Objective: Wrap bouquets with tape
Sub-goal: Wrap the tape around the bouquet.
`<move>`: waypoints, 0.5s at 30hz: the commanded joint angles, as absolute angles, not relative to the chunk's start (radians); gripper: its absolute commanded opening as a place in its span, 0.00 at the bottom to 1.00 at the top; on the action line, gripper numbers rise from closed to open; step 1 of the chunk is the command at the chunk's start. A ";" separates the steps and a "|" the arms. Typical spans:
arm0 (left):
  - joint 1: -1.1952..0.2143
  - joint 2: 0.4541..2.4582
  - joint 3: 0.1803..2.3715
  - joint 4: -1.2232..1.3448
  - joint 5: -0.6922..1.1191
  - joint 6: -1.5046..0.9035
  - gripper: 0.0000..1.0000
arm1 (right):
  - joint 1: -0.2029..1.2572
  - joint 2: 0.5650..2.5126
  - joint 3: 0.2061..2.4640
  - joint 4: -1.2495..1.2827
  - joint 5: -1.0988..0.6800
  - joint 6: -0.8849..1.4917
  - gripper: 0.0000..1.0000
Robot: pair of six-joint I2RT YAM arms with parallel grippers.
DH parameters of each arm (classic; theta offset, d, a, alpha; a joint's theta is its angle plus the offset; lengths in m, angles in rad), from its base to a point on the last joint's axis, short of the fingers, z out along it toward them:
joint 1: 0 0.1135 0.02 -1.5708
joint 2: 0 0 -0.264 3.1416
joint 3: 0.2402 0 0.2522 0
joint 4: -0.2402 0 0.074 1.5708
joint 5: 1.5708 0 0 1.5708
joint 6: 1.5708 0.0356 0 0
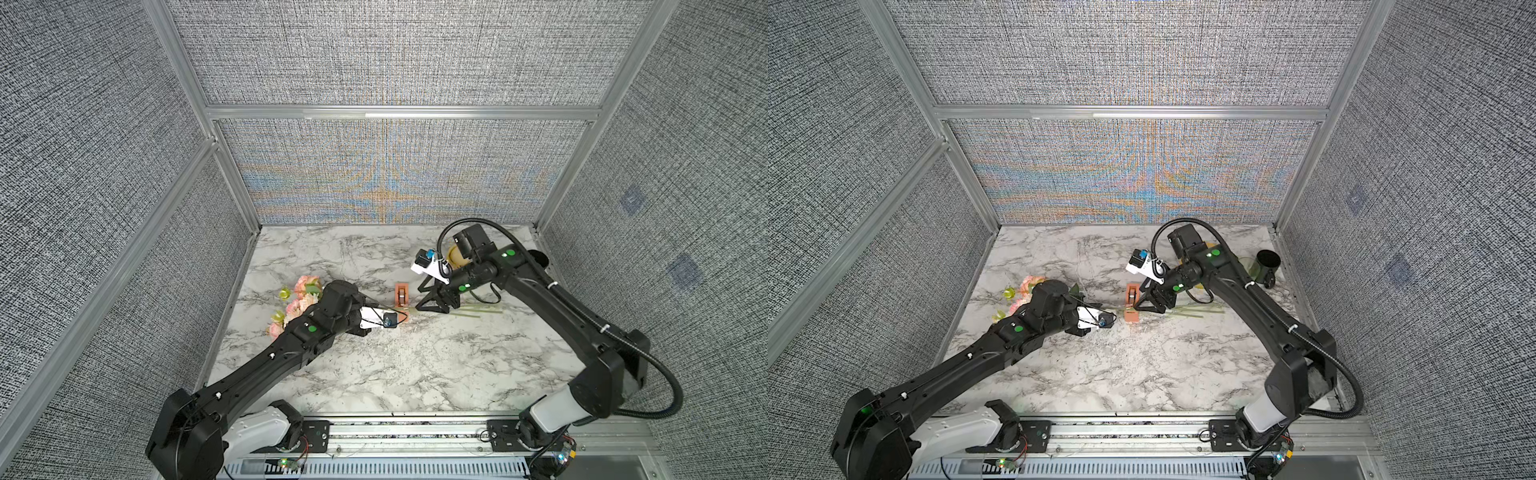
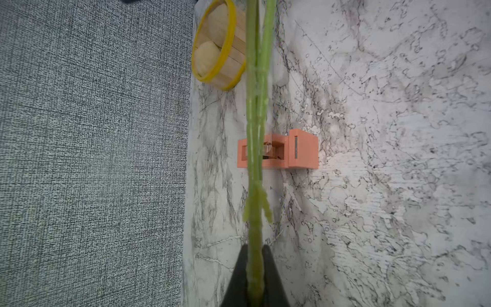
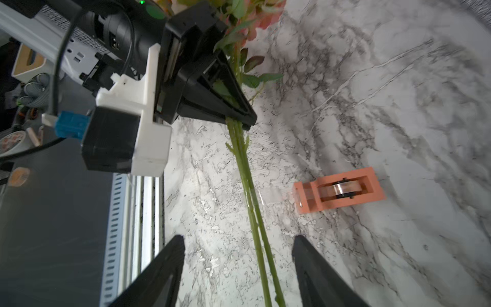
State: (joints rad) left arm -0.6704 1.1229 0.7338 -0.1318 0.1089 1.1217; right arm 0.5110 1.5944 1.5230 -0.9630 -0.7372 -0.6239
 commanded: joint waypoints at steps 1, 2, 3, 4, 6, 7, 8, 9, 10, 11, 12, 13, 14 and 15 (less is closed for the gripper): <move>-0.673 1.109 0.723 -0.044 0.098 1.149 0.00 | 0.510 1.645 1.554 -1.123 -0.775 -0.690 0.68; -0.675 1.106 0.723 -0.043 0.101 1.147 0.00 | 0.511 1.660 1.562 -1.130 -0.774 -0.696 0.68; -0.676 1.110 0.726 -0.050 0.098 1.150 0.00 | 0.511 1.678 1.575 -1.147 -0.786 -0.716 0.68; -0.677 1.112 0.733 -0.063 0.099 1.149 0.00 | 0.511 1.692 1.581 -1.160 -0.796 -0.729 0.68; -0.677 1.113 0.744 -0.085 0.108 1.140 0.00 | 0.511 1.722 1.596 -1.169 -0.777 -0.738 0.68; -0.678 1.109 0.742 -0.085 0.118 1.139 0.00 | 0.511 1.733 1.600 -1.167 -0.762 -0.739 0.67; -0.678 1.106 0.740 -0.080 0.125 1.140 0.00 | 0.511 1.744 1.599 -1.158 -0.746 -0.739 0.66; -0.678 1.102 0.738 -0.075 0.130 1.134 0.00 | 0.511 1.753 1.598 -1.147 -0.732 -0.741 0.66; -0.679 1.100 0.739 -0.076 0.132 1.132 0.00 | 0.511 1.761 1.601 -1.143 -0.728 -0.742 0.65; -0.678 1.100 0.742 -0.079 0.129 1.133 0.00 | 0.511 1.769 1.601 -1.144 -0.737 -0.753 0.64; -0.679 1.100 0.745 -0.083 0.126 1.129 0.00 | 0.512 1.776 1.601 -1.152 -0.756 -0.773 0.61; -0.678 1.101 0.746 -0.090 0.126 1.125 0.00 | 0.512 1.779 1.603 -1.157 -0.775 -0.785 0.57; -0.678 1.101 0.747 -0.094 0.126 1.126 0.00 | 0.512 1.779 1.599 -1.148 -0.787 -0.787 0.52; -0.679 1.101 0.746 -0.092 0.127 1.122 0.00 | 0.513 1.778 1.594 -1.131 -0.785 -0.785 0.46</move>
State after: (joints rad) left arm -0.6781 1.1065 0.7391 -0.1093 0.1055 1.1355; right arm 0.5106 1.7794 1.5948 -1.1248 -0.7525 -0.7555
